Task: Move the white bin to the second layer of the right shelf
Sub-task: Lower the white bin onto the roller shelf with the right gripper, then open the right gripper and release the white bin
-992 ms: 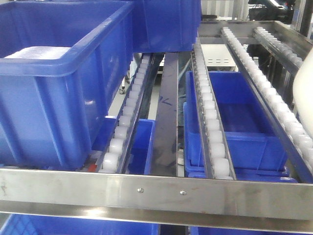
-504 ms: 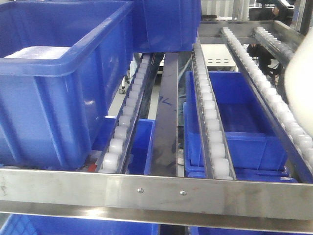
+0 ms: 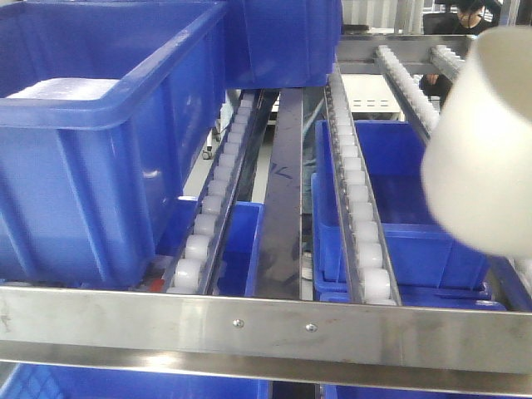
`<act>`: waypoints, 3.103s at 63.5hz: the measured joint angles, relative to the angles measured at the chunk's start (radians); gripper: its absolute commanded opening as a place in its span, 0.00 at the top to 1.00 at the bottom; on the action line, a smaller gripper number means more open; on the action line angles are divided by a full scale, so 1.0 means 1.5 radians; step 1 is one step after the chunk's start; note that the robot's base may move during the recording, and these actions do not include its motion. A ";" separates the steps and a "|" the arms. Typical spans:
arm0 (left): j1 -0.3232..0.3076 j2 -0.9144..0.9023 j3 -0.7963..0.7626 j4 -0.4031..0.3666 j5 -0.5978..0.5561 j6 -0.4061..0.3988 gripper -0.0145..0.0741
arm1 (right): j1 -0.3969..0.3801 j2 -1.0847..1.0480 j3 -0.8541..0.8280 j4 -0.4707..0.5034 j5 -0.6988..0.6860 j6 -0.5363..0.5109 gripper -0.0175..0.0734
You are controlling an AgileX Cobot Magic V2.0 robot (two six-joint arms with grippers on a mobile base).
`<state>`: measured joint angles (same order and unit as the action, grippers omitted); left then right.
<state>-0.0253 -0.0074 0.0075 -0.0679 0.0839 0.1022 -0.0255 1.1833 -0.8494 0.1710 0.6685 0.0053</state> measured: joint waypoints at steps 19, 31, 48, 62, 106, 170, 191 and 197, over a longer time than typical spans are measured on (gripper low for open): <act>0.000 0.000 0.000 0.000 0.000 0.000 0.74 | 0.042 0.098 -0.019 -0.019 -0.012 0.061 0.73; 0.000 0.000 0.000 0.000 0.000 0.000 0.74 | 0.047 0.114 -0.019 -0.045 -0.016 0.071 0.73; 0.000 0.000 0.000 0.000 0.000 0.000 0.74 | 0.054 0.123 -0.019 -0.059 -0.016 0.074 0.73; 0.000 0.000 0.000 0.000 0.000 0.000 0.74 | 0.064 0.130 -0.019 -0.059 -0.012 0.074 0.58; 0.000 0.000 0.000 0.000 0.000 0.000 0.74 | 0.064 -0.022 0.001 -0.052 -0.034 0.075 0.48; 0.000 0.000 0.000 0.000 0.000 0.000 0.74 | 0.025 -0.412 0.287 -0.033 -0.197 -0.055 0.75; 0.000 0.000 0.000 0.000 0.000 0.000 0.74 | 0.025 -0.502 0.352 -0.033 -0.332 -0.055 0.75; 0.000 0.000 0.000 0.000 0.000 0.000 0.74 | 0.024 -0.581 0.395 -0.032 -0.323 -0.055 0.75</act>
<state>-0.0253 -0.0074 0.0075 -0.0679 0.0839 0.1022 0.0102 0.3123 -0.2567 0.1233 0.1838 -0.0776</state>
